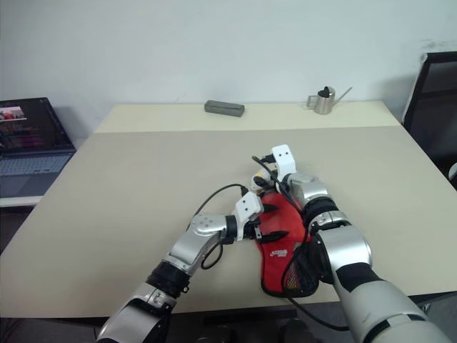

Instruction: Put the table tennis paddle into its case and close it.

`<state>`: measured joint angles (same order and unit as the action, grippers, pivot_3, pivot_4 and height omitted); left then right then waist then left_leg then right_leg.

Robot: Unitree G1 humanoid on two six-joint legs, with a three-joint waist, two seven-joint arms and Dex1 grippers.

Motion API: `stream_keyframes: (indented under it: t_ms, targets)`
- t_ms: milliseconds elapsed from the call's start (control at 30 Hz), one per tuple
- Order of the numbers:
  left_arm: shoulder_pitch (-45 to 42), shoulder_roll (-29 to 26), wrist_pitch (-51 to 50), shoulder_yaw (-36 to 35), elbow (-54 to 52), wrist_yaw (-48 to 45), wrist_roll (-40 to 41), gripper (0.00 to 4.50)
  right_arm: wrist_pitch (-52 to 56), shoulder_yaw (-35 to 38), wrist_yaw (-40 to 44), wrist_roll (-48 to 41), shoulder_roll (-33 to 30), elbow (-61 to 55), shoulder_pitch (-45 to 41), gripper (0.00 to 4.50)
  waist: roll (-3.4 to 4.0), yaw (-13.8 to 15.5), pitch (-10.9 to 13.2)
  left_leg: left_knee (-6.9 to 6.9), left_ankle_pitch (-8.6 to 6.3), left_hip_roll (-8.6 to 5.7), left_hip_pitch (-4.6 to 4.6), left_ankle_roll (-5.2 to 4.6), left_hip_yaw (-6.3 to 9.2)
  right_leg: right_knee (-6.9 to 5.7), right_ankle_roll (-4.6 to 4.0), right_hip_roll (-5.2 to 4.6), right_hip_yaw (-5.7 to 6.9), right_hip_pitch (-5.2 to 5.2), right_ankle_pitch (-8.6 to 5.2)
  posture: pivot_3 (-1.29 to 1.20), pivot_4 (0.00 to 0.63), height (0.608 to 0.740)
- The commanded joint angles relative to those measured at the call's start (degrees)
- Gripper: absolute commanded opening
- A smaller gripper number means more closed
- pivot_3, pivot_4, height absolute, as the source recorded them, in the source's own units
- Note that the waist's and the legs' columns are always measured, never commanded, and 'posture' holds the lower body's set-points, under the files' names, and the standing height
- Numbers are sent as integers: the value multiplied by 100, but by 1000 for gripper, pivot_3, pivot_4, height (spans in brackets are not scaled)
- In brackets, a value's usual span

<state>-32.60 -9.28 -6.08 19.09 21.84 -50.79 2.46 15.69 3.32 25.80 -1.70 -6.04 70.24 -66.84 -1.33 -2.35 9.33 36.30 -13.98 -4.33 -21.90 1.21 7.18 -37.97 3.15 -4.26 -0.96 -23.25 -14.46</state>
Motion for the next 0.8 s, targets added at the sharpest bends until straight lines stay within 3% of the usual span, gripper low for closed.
stream_keyframes:
  t_ms: [33, 133, 467, 567, 633, 800]
  targets:
    - [94, -17, -49, 161, -16, -40, -129, 4246, -13, 50, -72, -8, 34, 40, -150, 4487, 0, 0, 0, 0, 0, 0, 0, 0, 0, 0, 0, 0, 0, 0, 0, 0, 150, 740]
    - [102, -34, -53, 149, -25, -35, -129, 4246, -63, 78, -148, -28, 87, 56, -184, 4487, 1, -1, -1, 0, 0, 0, 1, 0, 0, 0, 0, 0, 0, 0, 0, 0, 150, 740]
    - [106, -24, -62, 149, -5, -13, -134, 4246, -65, 89, -84, -50, 86, 18, -195, 1164, 1, -1, -1, 0, 0, 0, 0, 0, 1, 0, 0, 0, 1, 0, 0, 0, 150, 740]
    - [92, -15, -52, 161, 30, -21, -142, 4246, -84, 90, -91, -48, 67, -2, -190, 531, 1, -1, -1, 0, 0, 0, 1, 0, 1, -1, 0, 0, 0, 0, 0, 0, 150, 740]
    - [72, -5, -41, 178, 79, -10, -169, 4246, -100, 79, -93, -37, 55, -20, -184, 283, 1, -1, -1, 0, 0, 0, 1, 0, 1, -1, 0, 0, 1, 0, 0, 0, 150, 740]
    - [90, -3, -6, 251, 172, -35, -242, 4246, -196, 65, -148, -10, -9, -117, -181, 228, 2, 2, -1, 0, 0, 0, 1, 0, 1, 0, 0, 0, 1, 1, 0, 0, 150, 740]
